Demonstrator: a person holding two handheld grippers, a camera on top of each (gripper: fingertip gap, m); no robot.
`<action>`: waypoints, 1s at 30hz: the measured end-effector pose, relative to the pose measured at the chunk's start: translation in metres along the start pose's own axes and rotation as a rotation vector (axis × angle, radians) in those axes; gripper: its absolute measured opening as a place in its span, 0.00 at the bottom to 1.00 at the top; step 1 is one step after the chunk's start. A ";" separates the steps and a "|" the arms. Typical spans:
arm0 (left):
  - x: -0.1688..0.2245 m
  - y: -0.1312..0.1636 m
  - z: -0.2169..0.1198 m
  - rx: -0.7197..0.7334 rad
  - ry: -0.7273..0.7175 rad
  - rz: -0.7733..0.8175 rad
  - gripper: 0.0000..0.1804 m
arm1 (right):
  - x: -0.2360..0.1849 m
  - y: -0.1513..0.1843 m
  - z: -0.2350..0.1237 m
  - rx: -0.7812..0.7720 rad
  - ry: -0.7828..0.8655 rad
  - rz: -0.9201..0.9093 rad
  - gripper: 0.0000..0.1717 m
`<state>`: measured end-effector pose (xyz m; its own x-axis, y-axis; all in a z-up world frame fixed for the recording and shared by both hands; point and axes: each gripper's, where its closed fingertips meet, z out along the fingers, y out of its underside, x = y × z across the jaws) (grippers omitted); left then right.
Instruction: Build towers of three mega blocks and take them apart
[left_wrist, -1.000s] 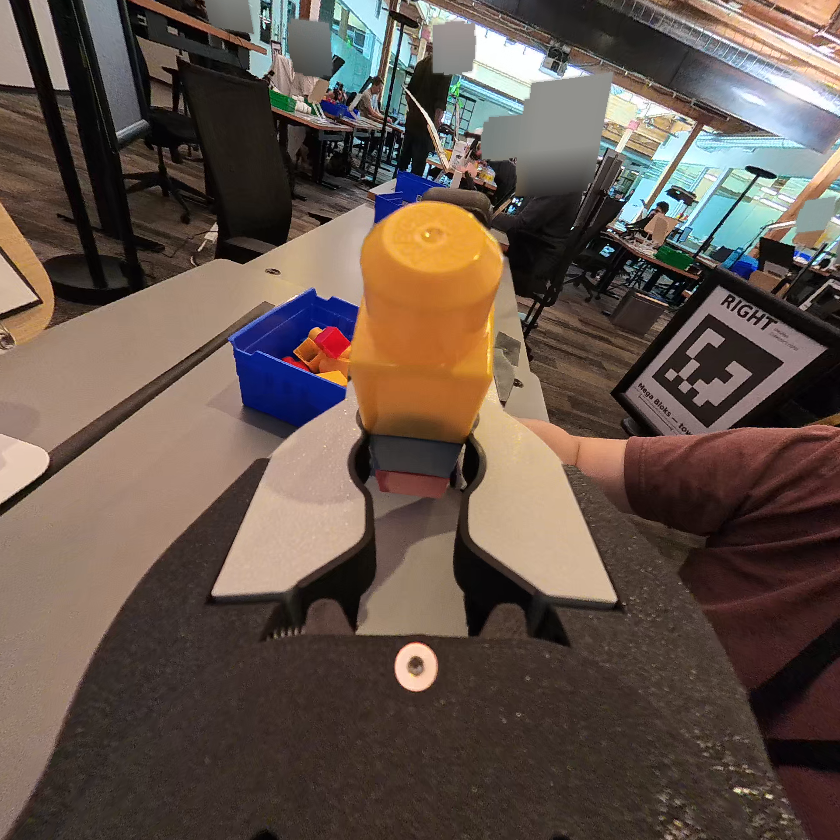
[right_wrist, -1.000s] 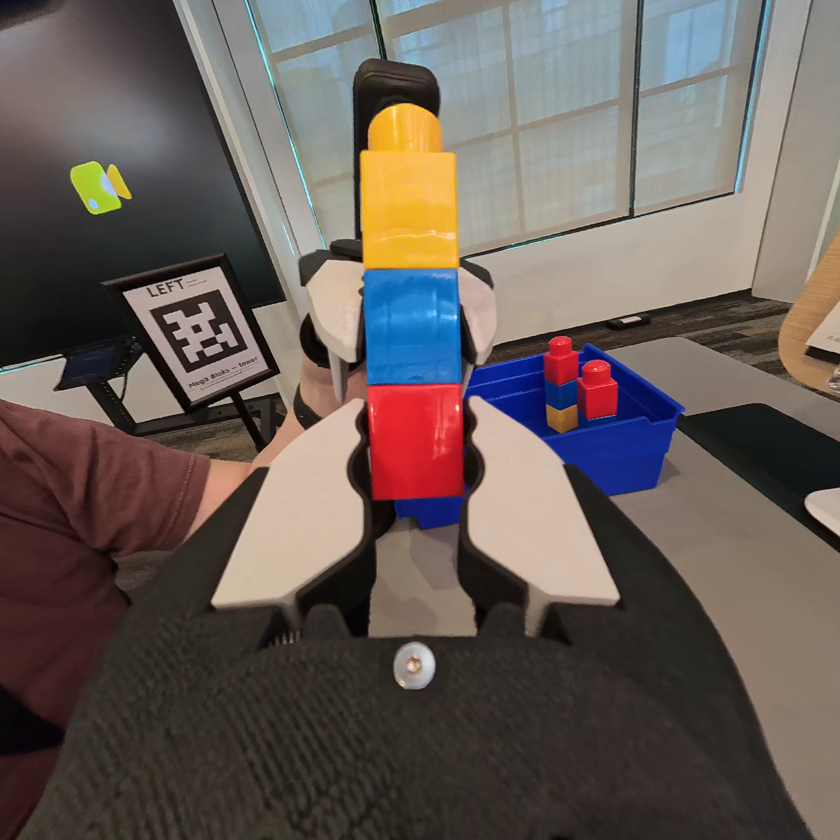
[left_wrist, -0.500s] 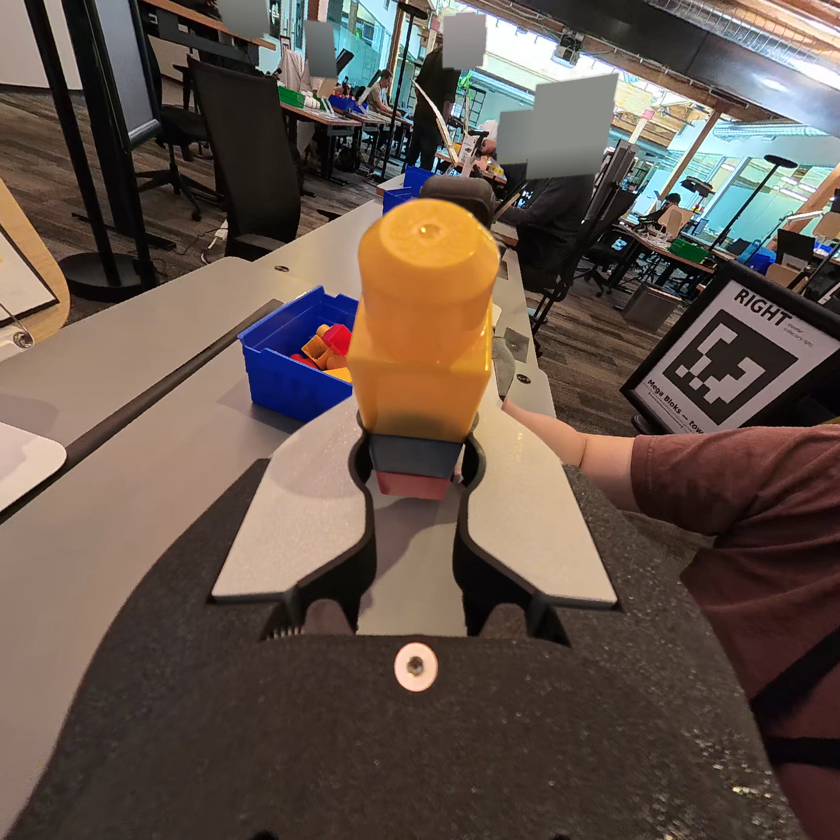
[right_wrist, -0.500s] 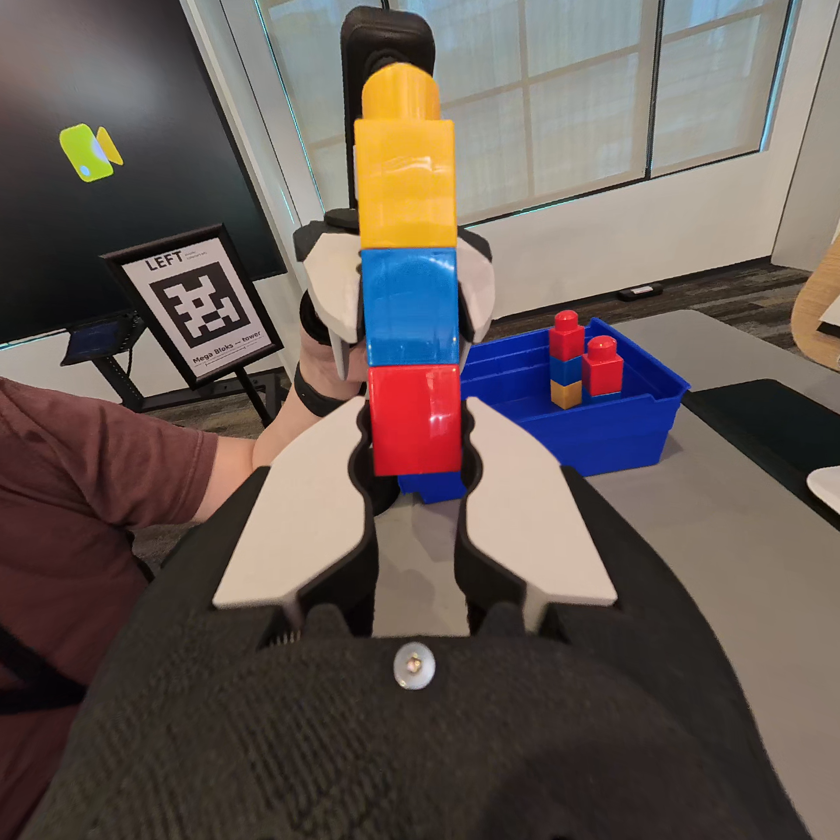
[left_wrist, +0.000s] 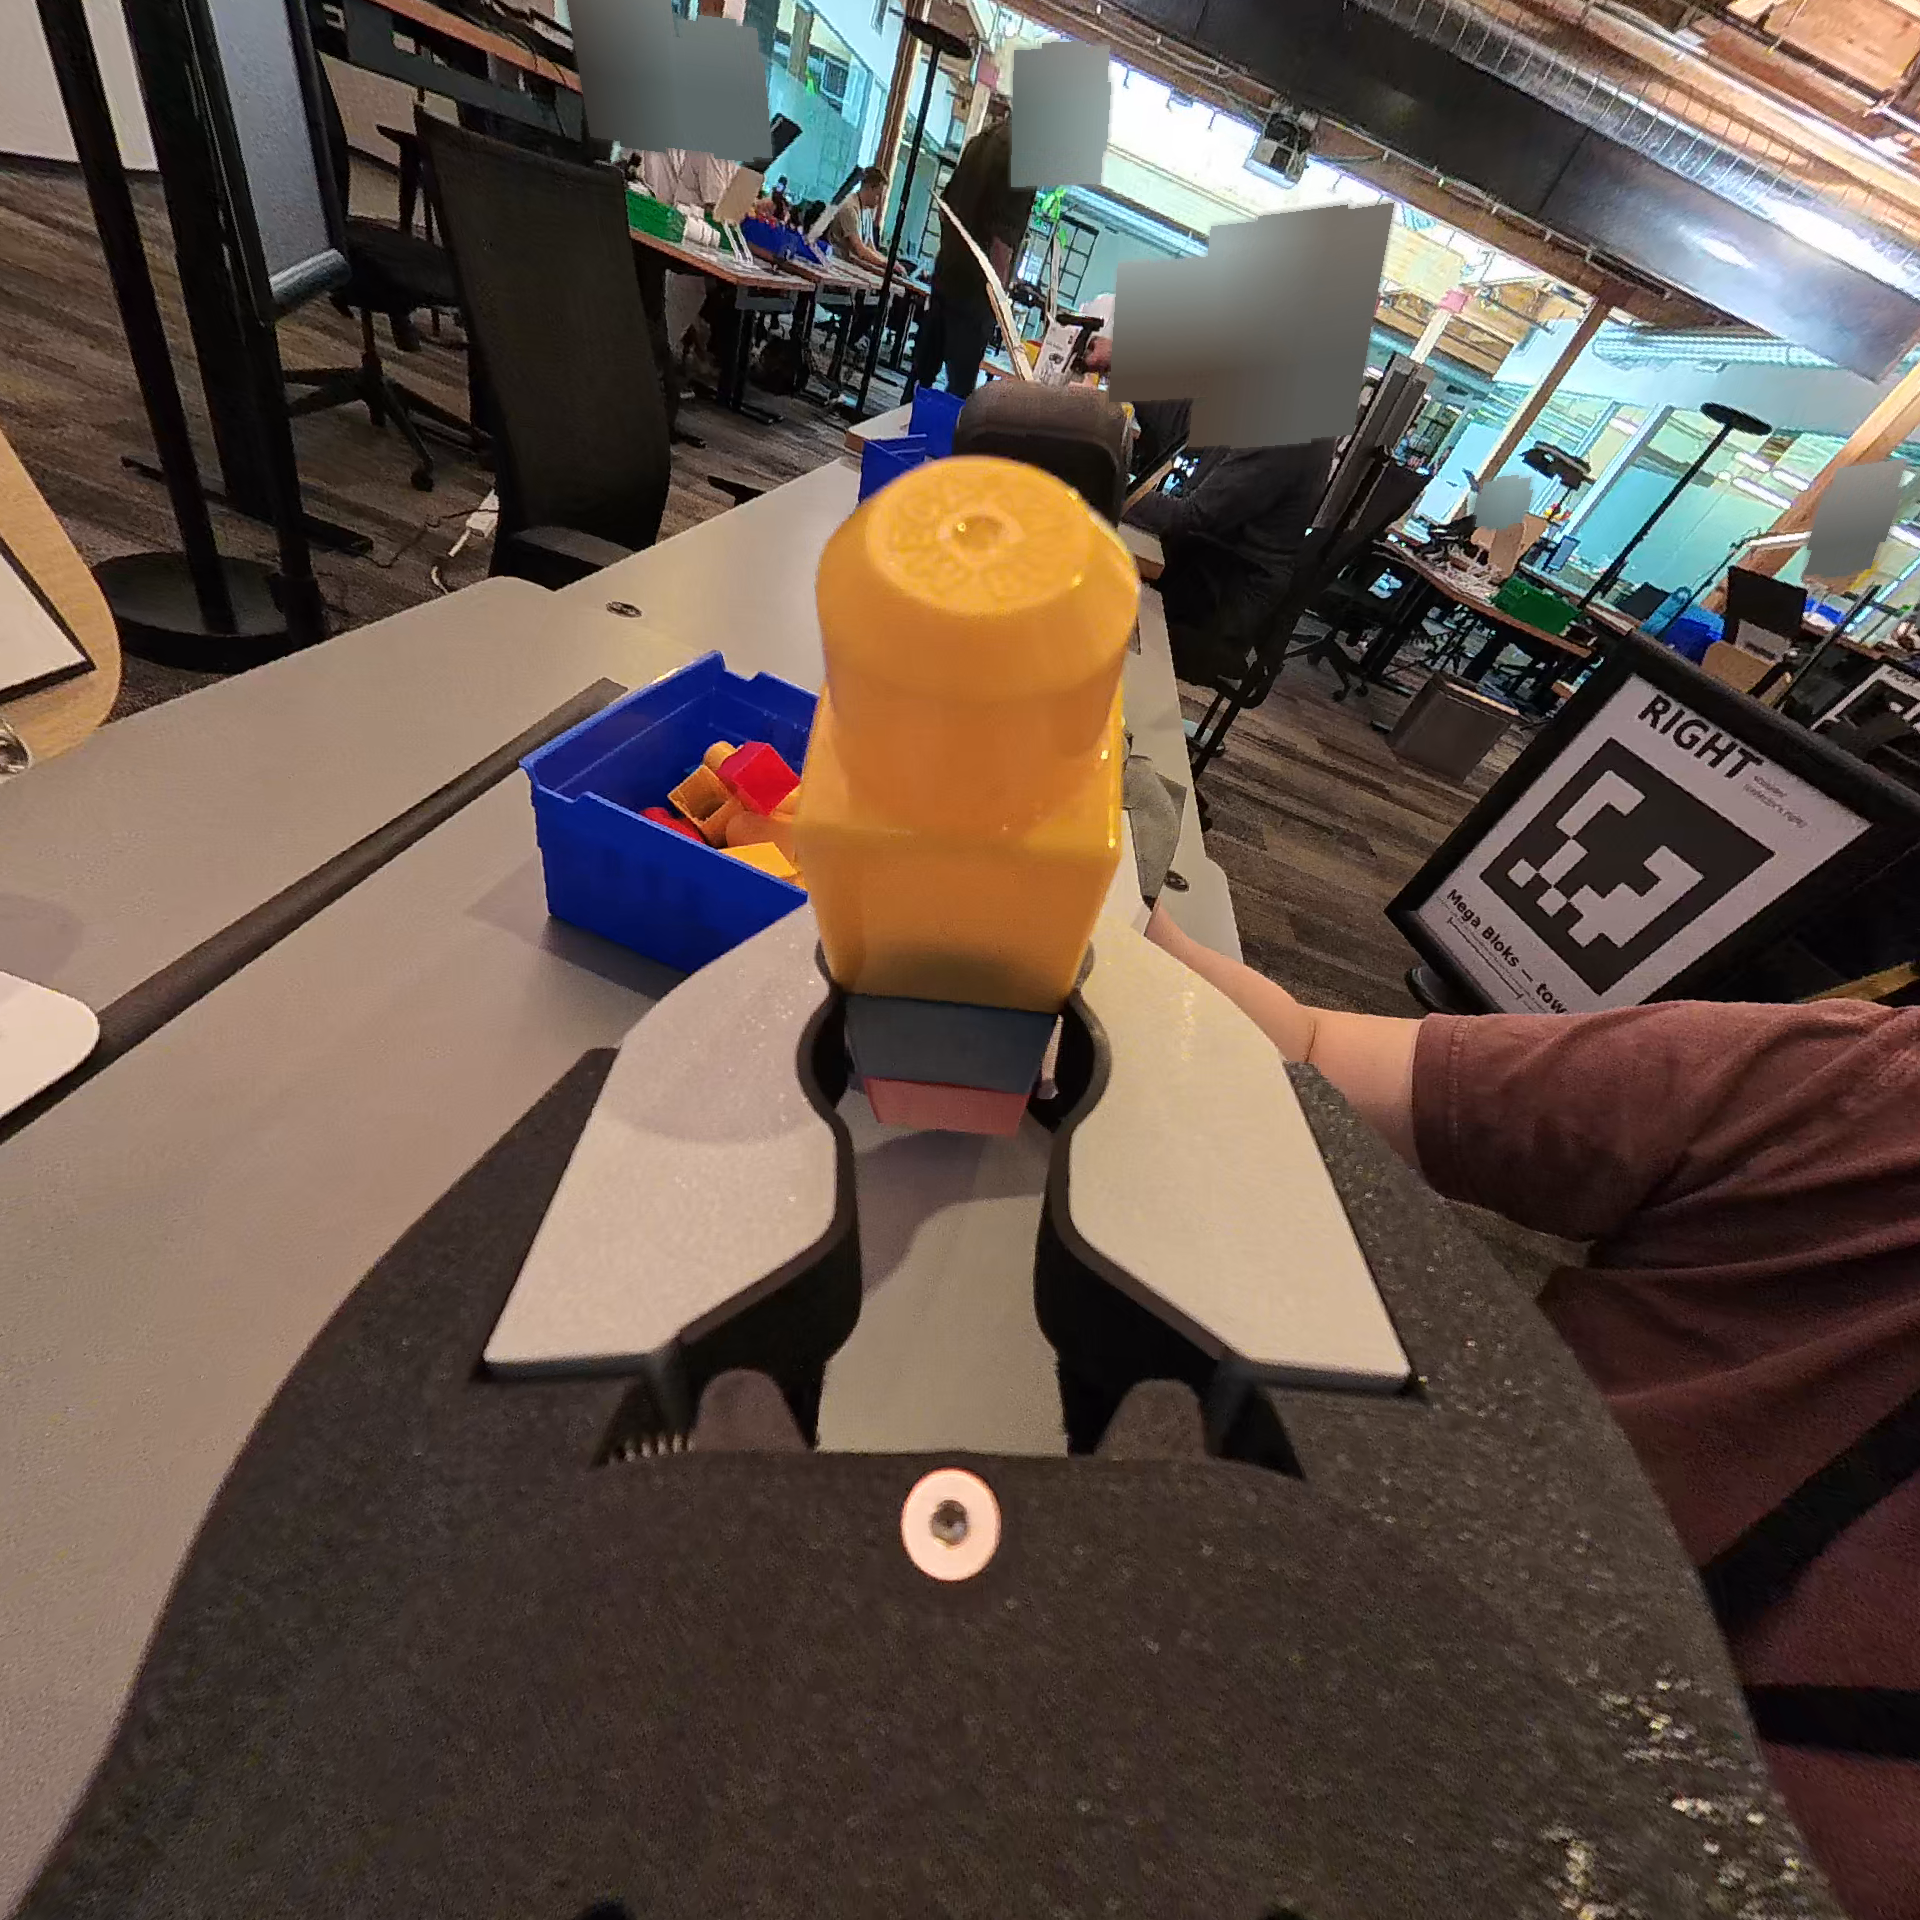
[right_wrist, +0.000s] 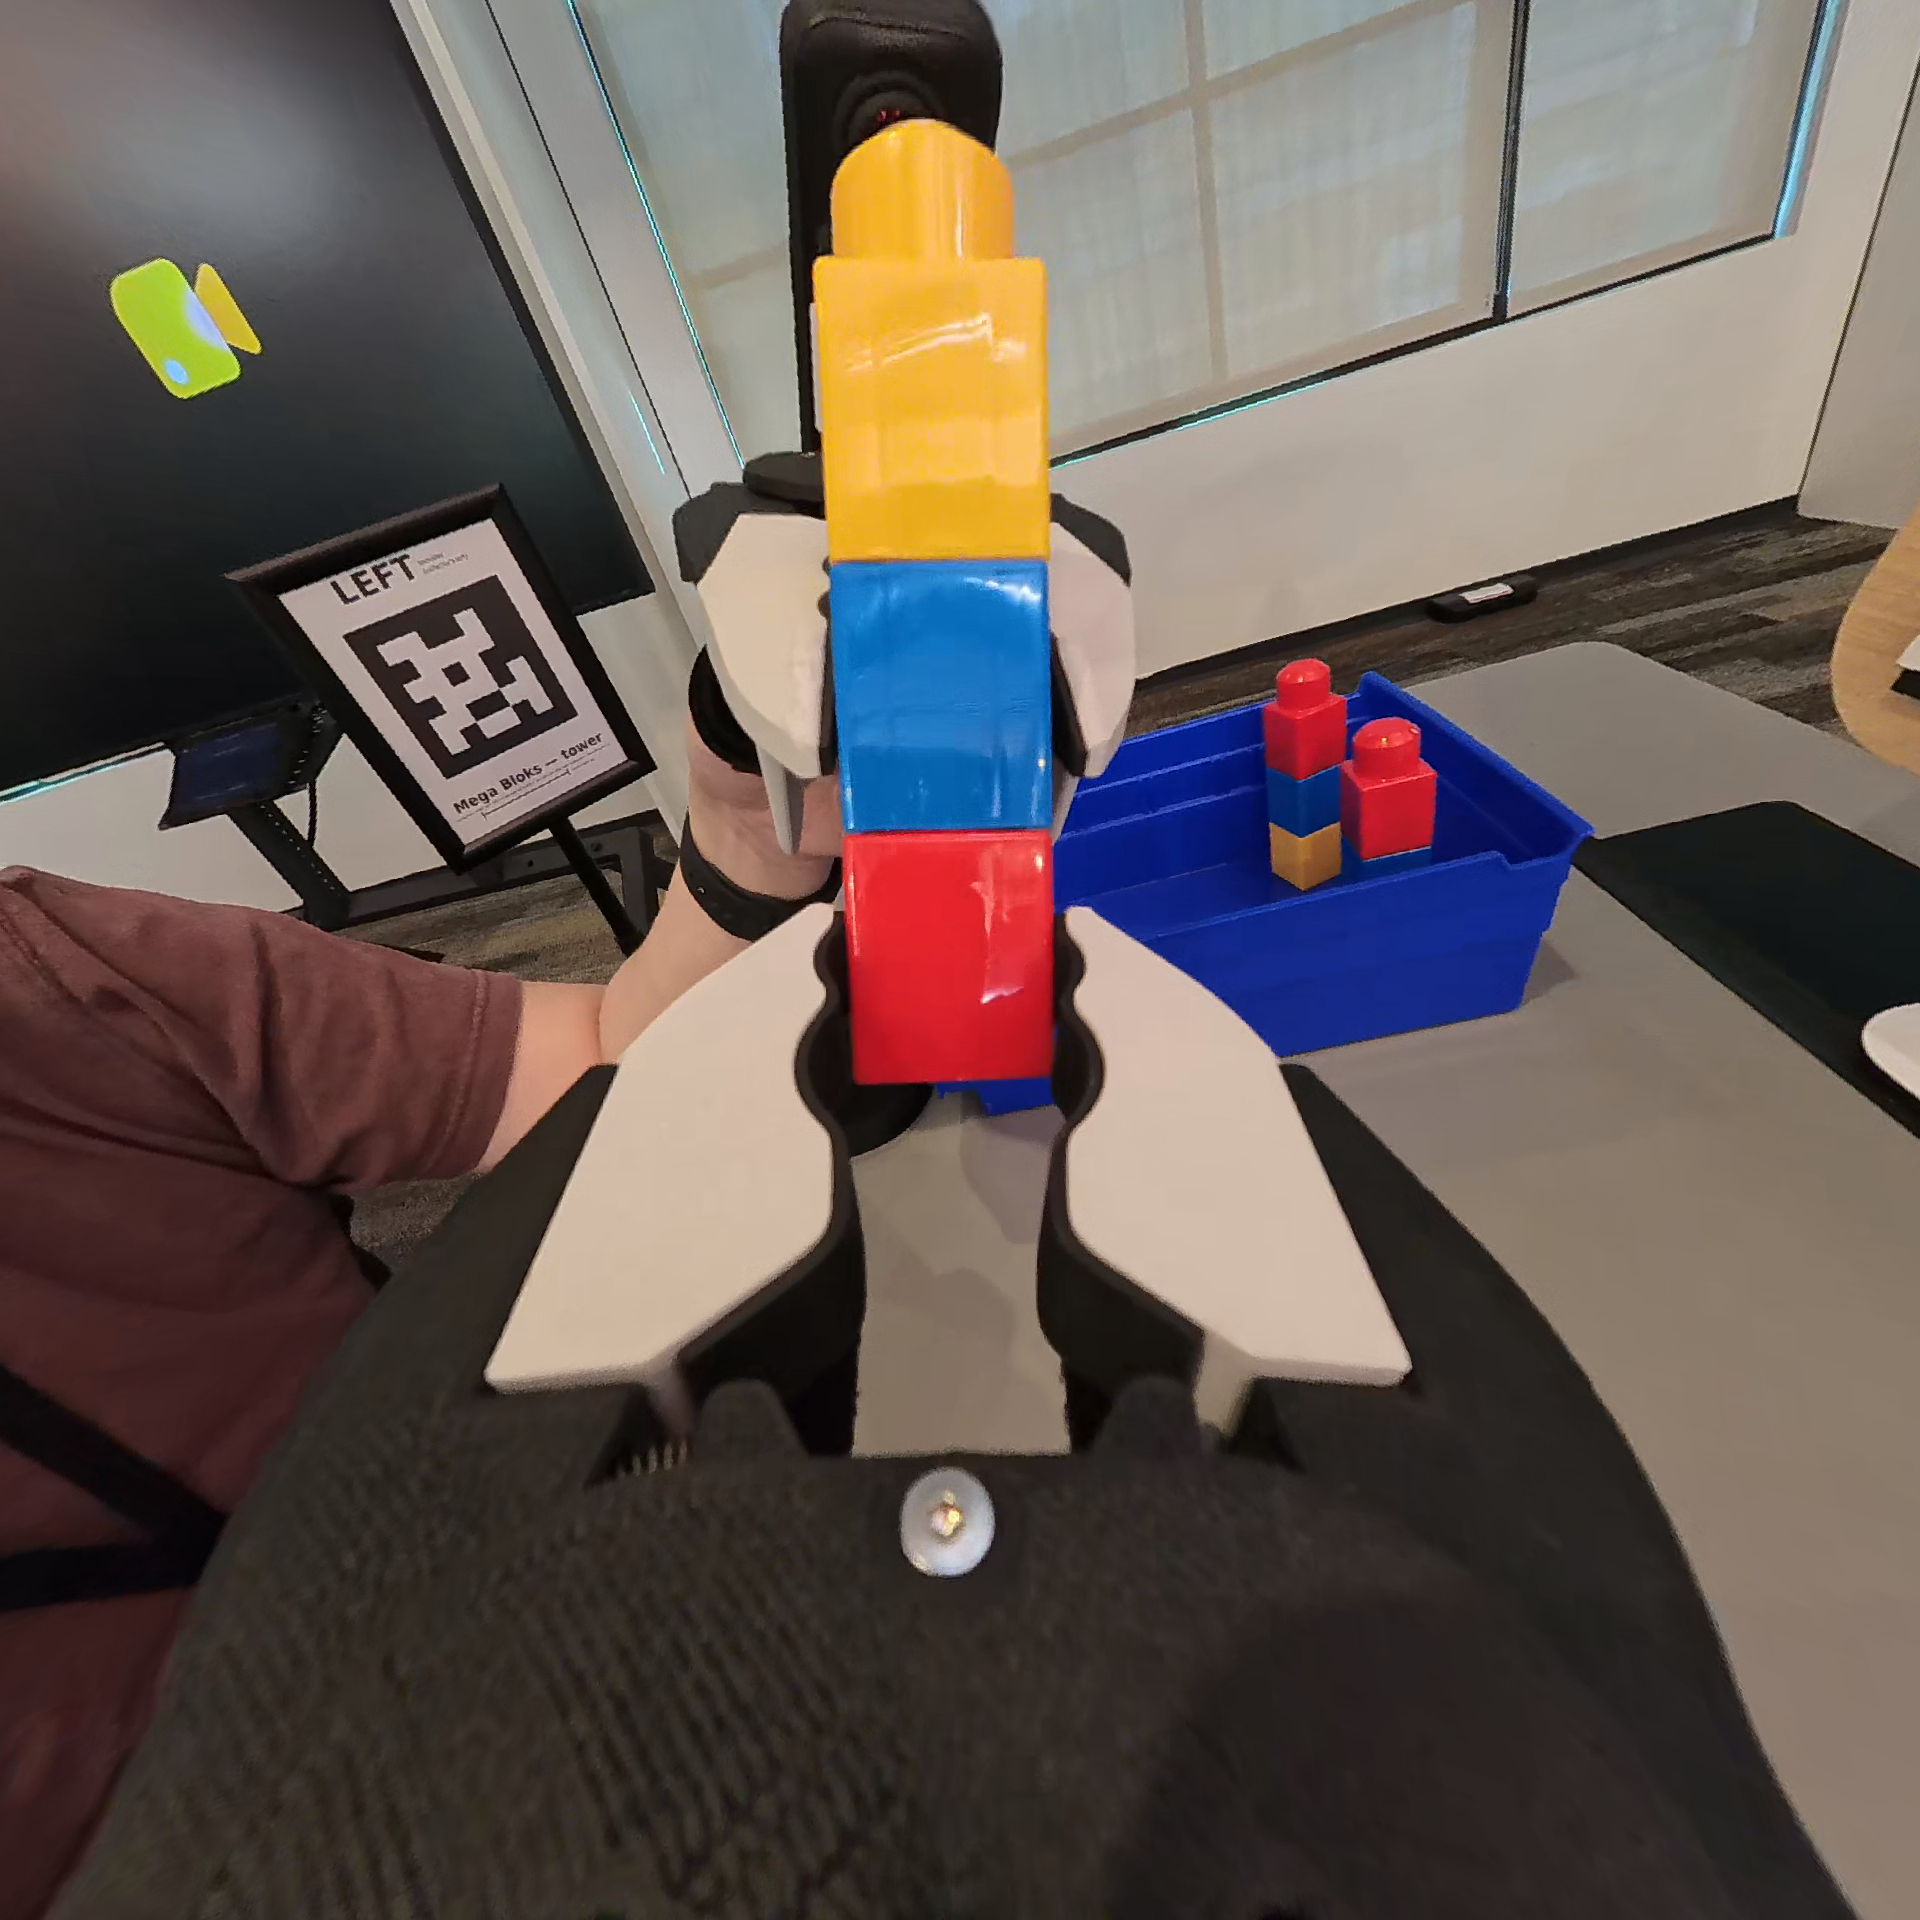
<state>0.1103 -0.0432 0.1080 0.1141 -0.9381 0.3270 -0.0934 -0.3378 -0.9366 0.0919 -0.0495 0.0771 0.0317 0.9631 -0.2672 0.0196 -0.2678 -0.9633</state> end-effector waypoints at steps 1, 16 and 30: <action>0.000 -0.001 0.000 0.006 -0.002 0.003 0.20 | 0.000 0.000 -0.001 -0.005 0.002 0.000 0.22; -0.016 -0.036 -0.132 0.174 -0.233 0.064 0.21 | 0.099 0.013 -0.243 -0.358 0.929 -0.008 0.22; -0.026 0.002 -0.095 -0.087 -0.266 0.051 0.21 | 0.140 0.111 -0.360 -0.617 1.163 0.312 0.35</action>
<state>0.0128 -0.0265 0.1093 0.3616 -0.9049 0.2246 -0.1884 -0.3068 -0.9329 0.4578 0.0460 -0.0578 0.9315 0.3638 0.0028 0.2883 -0.7335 -0.6156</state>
